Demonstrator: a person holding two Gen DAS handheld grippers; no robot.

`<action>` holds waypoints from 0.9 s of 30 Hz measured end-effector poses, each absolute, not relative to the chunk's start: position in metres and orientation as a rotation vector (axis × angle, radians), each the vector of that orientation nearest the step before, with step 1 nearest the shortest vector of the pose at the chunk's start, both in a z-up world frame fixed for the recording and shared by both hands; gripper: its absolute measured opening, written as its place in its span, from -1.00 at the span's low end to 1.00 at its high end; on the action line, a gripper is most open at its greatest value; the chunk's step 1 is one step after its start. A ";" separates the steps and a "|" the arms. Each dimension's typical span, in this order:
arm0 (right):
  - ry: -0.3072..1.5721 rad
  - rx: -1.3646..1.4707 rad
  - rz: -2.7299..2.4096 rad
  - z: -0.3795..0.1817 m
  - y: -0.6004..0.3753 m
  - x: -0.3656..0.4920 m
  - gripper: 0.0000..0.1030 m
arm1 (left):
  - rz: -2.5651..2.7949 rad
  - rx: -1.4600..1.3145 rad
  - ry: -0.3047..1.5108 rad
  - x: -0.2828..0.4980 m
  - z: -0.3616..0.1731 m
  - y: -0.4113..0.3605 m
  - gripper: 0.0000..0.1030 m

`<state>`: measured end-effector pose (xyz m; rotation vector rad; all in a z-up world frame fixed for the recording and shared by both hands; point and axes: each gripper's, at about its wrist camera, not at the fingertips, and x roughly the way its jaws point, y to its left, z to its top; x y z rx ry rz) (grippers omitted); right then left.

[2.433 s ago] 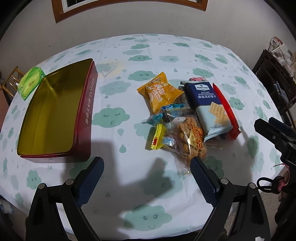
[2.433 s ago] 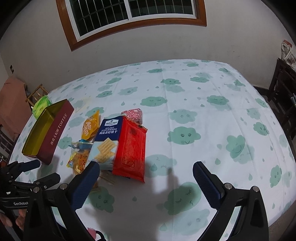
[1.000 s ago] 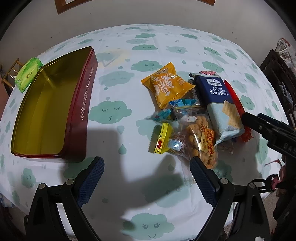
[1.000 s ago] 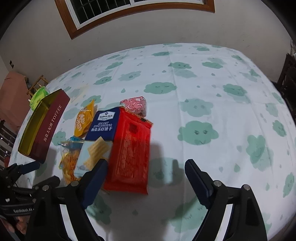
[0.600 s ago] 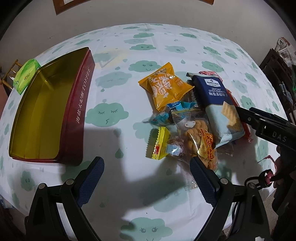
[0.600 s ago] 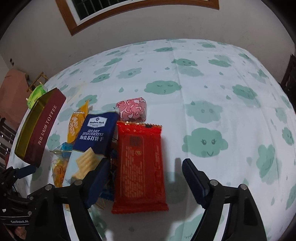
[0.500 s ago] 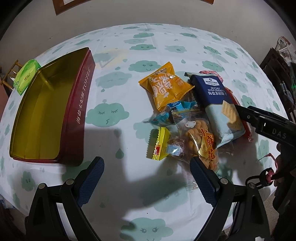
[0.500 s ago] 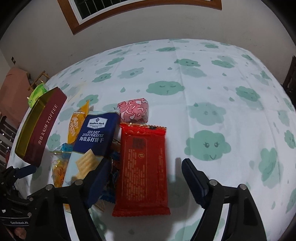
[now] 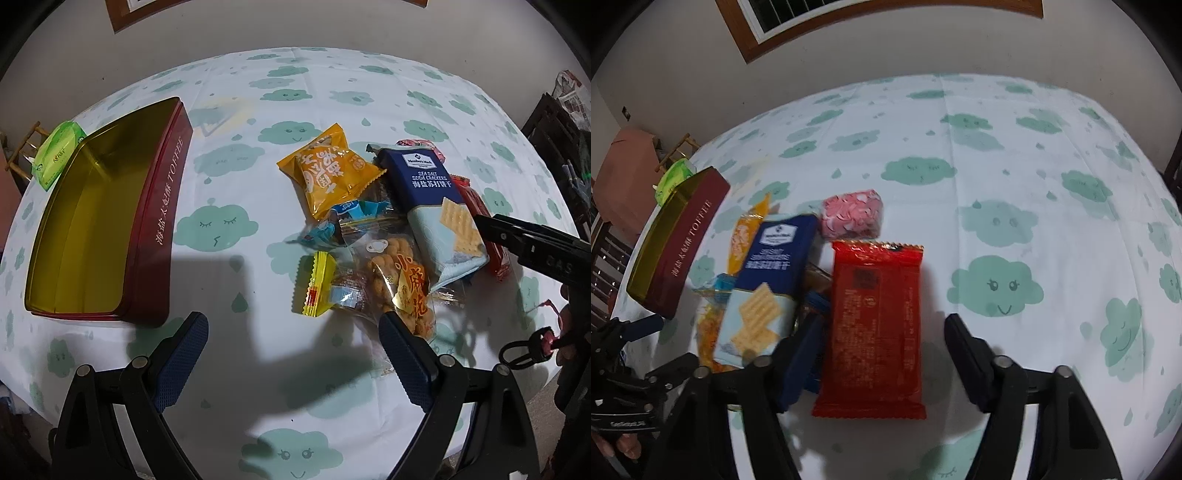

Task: Organize snacks
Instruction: 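Grasp the red wrapped bar with the right tool, then grasp the clear bag of dough twists with the left tool while the right tool holds the red bar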

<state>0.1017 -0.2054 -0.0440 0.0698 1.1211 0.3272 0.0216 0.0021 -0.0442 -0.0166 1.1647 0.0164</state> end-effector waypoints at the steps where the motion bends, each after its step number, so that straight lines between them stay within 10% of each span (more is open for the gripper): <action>1: 1.127 0.082 0.337 -0.046 -0.206 0.103 0.06 | 0.017 -0.017 1.165 0.022 -0.044 0.002 0.75; 17: 1.083 0.013 0.269 -0.051 -0.220 0.100 -0.14 | -0.024 -0.091 1.178 0.018 -0.040 -0.011 0.66; 27: 1.063 0.054 0.229 -0.052 -0.252 0.078 -0.14 | -0.074 -0.097 1.215 0.024 -0.047 -0.047 0.26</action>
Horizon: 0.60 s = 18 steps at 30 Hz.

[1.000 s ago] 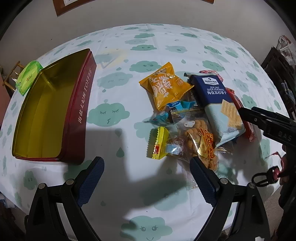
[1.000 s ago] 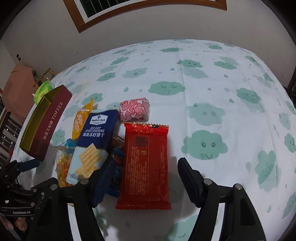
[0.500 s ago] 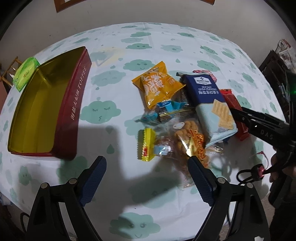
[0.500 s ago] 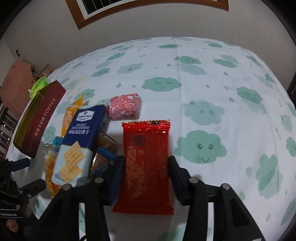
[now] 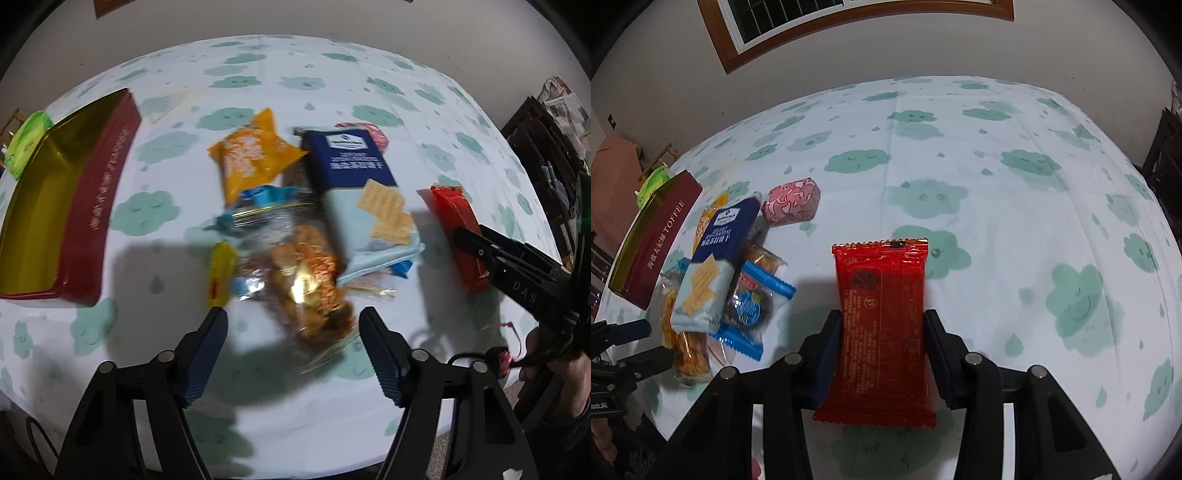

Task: Organize snacks
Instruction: 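Grasp the clear bag of dough twists with the left tool while the right tool holds the red bar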

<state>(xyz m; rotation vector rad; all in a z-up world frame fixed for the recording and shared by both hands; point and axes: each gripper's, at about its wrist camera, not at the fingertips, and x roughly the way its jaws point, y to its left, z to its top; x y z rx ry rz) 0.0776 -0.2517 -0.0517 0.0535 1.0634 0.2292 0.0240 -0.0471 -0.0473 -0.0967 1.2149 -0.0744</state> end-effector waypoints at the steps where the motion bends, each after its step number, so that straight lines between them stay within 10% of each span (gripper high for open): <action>1: 1.061 0.053 0.230 -0.052 -0.252 0.076 -0.14 | -0.072 -0.097 1.217 0.027 -0.049 -0.050 0.23; 18: 1.037 0.081 0.241 -0.052 -0.256 0.072 -0.14 | -0.094 -0.090 1.251 0.027 -0.059 -0.023 -0.31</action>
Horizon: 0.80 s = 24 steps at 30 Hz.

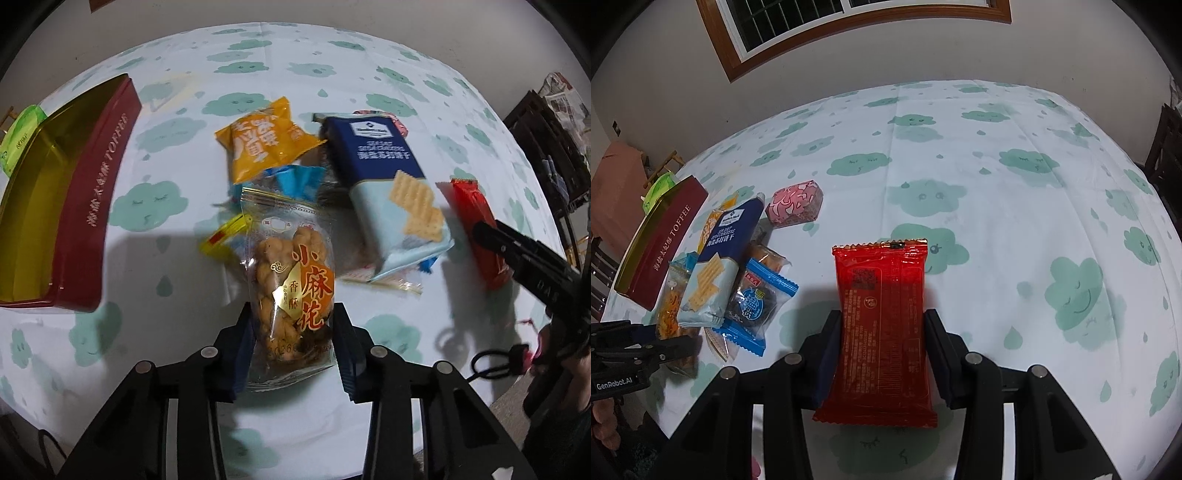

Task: Organize snacks
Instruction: 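Grasp the clear bag of dough twists with the left tool while the right tool holds the red bar, then carry the dough twist bag over the tin and release it with the left tool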

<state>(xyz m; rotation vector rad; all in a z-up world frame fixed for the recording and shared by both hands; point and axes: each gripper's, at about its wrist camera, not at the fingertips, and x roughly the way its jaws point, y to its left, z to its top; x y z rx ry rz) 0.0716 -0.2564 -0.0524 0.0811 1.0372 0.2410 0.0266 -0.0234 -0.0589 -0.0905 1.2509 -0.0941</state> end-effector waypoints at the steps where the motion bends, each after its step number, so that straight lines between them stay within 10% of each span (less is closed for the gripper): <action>1: 1.038 0.080 0.240 -0.052 -0.256 0.072 -0.14 | -0.099 -0.086 1.250 0.026 -0.059 -0.021 -0.31; 24: 1.074 0.048 0.187 -0.052 -0.248 0.076 -0.13 | -0.205 -0.106 1.171 0.010 -0.014 0.024 -0.37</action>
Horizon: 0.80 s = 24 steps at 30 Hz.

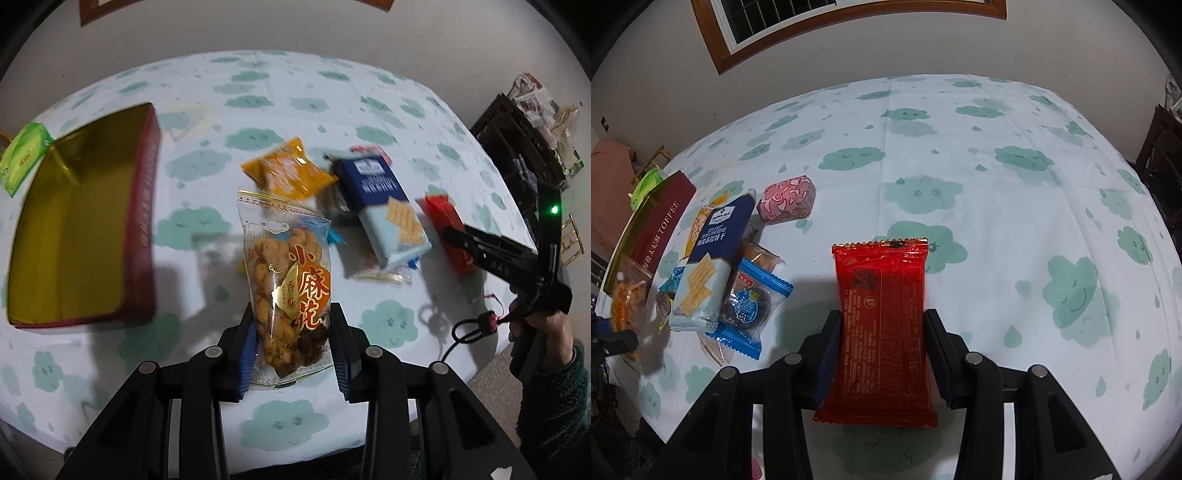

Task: Organize snacks
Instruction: 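Carry the dough twist bag over the tin and release it with the left tool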

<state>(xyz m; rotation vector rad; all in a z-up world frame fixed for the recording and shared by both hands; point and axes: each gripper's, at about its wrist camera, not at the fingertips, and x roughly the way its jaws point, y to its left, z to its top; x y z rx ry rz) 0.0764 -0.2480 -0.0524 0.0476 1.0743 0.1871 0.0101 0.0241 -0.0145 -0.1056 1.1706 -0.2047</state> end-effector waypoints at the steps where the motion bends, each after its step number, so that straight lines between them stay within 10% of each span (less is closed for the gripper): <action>1: 1.077 0.043 0.184 -0.052 -0.247 0.077 -0.13 | -0.194 -0.103 1.163 0.012 -0.010 0.031 -0.37; 24: 1.163 -0.030 0.084 -0.053 -0.230 0.087 -0.08 | 0.072 -0.082 1.212 0.050 -0.037 0.189 -0.37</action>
